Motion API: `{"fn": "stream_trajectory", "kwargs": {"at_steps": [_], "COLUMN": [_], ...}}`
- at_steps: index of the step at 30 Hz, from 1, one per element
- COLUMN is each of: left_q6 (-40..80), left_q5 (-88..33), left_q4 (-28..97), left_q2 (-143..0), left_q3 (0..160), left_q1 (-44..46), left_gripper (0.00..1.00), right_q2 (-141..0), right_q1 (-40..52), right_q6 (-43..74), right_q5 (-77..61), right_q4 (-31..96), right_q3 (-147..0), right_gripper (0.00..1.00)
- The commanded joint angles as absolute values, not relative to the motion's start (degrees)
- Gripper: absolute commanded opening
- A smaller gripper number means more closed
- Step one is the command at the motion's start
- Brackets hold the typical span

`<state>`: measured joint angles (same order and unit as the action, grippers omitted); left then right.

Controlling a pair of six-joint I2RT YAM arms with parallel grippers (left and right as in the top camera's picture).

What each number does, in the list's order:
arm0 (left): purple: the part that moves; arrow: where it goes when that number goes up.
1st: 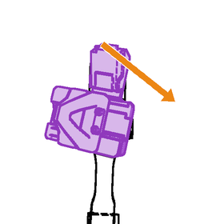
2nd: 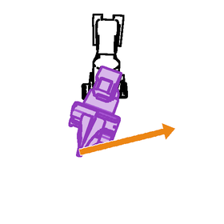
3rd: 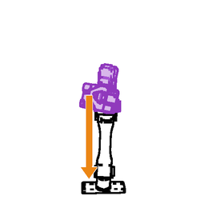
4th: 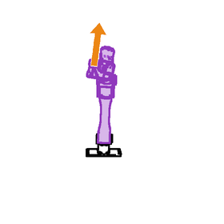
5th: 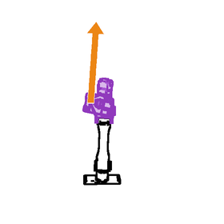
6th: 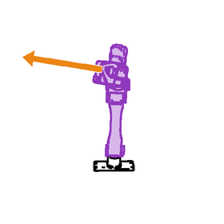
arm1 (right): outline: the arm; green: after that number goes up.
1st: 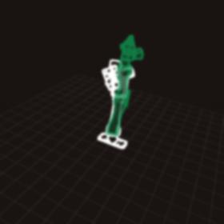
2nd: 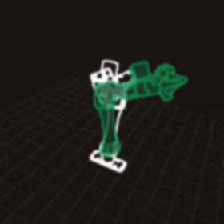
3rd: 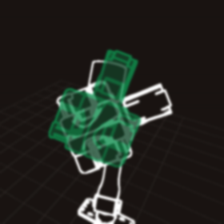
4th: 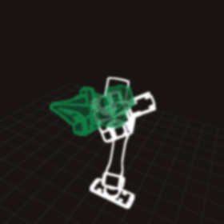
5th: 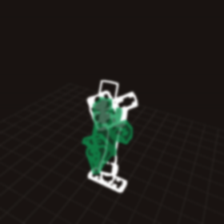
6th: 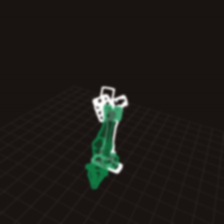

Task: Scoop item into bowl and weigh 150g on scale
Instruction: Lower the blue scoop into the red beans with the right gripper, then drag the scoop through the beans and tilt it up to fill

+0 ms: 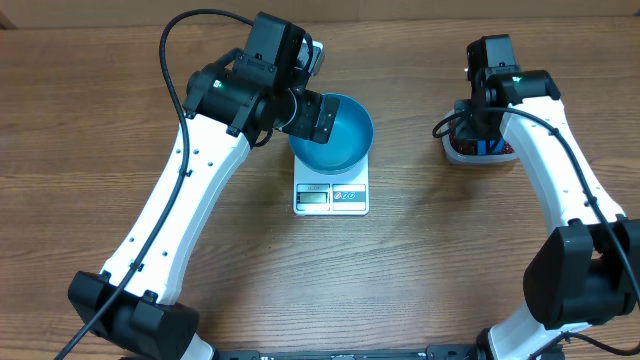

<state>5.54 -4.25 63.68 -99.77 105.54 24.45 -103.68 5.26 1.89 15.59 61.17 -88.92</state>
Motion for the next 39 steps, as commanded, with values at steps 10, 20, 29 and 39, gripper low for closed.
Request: {"fn": "stream_trajectory", "kwargs": {"at_steps": [10, 20, 29, 39], "left_q6": [4.3, 4.3, 4.3, 4.3], "left_q5": [-4.5, -4.5, -4.5, -4.5], "left_q4": [63.7, 63.7, 63.7, 63.6], "left_q2": [-100.0, -100.0, -100.0, -100.0], "left_q3": [106.6, 106.6, 106.6, 106.6], "left_q1": [24.8, 24.8, 24.8, 24.8], "left_gripper": [1.00, 0.99, 1.00, 0.99], "right_q2": [-103.7, -103.7, -103.7, -103.7], "right_q1": [5.3, 5.1, 4.7, -3.2], "right_q6": [3.2, 4.6, 7.7, 11.0], "right_q5": [12.7, 9.9, 7.3, -3.7], "right_q4": [61.0, 61.0, 61.0, 61.0], "right_q3": [-90.0, -90.0, -90.0, -90.0], "right_gripper": [0.04, 0.04, 0.04, 0.04]}}
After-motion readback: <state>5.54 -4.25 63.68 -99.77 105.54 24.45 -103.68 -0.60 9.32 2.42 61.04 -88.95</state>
